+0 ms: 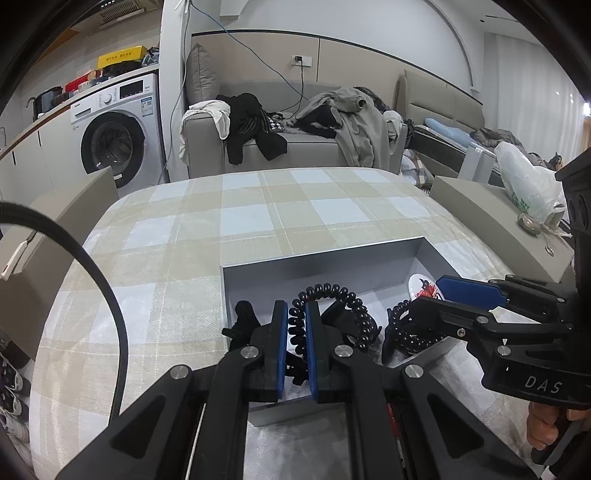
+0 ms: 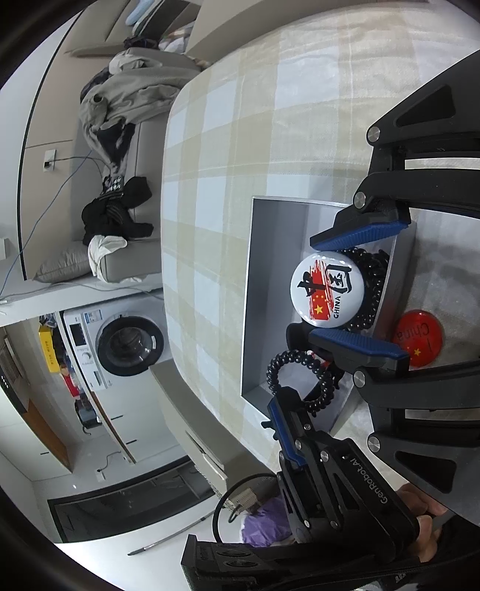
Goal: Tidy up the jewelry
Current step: 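Open both grippers to release the bracelet and badge in the box, then grasp the long black claw comb with the left gripper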
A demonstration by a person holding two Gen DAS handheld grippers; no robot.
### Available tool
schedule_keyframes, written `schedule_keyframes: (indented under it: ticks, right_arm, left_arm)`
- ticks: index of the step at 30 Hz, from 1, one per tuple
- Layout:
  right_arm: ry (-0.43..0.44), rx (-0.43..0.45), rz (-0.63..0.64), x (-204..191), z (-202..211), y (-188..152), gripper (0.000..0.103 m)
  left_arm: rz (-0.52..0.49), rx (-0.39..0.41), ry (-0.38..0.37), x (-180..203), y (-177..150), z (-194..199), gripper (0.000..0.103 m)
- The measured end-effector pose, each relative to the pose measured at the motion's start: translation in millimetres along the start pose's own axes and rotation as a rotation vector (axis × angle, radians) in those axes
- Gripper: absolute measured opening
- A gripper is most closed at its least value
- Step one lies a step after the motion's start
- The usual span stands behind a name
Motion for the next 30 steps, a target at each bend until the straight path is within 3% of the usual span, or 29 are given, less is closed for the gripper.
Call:
schedule_keyframes:
  ticks: [3, 7, 9, 12, 13, 17, 21, 23, 30]
  right_arm:
    - [0.001, -0.004, 0.008, -1, 1, -1, 0.043]
    - [0.017, 0.045, 0.014, -3, 12, -3, 0.063]
    - [0.009, 0.057, 0.024, -5, 17, -4, 0.065]
    - [-0.008, 0.061, 0.027, -4, 25, -8, 0.081]
    - [-0.018, 0.06, 0.027, -3, 28, -10, 0.089]
    - [-0.045, 0.056, 0.045, -3, 39, -16, 0.103]
    - [-0.079, 0.031, 0.062, -2, 45, -24, 0.103]
    - [-0.087, 0.017, 0.067, -1, 46, -29, 0.103]
    - [-0.056, -0.051, 0.021, 5, 37, -45, 0.103]
  left_arm:
    - [0.01, 0.004, -0.008, 0, 1, 2, 0.005]
    - [0.004, -0.001, -0.027, 2, 2, 6, 0.01]
    - [0.004, -0.004, -0.031, 3, 2, 9, 0.022]
    - [0.01, -0.008, -0.071, 3, 1, 15, 0.039]
    - [0.012, -0.014, -0.088, 4, 1, 17, 0.047]
    - [0.03, 0.0, -0.099, 5, -1, 30, 0.079]
    - [0.026, 0.045, -0.099, 5, -3, 44, 0.087]
    - [0.027, 0.065, -0.081, 4, -7, 49, 0.102]
    - [0.026, 0.038, -0.015, -2, -30, 48, 0.102]
Point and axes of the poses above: each gripper's, at about its wrist camera, not at the fingertips, and z roughly against the way its jaws point, x to its right, y to its top, the point moved 1 cm from there along -z, roughly the way its jaws point, and after that the axes turned 2 degrees about y, right-handed, at the moved point
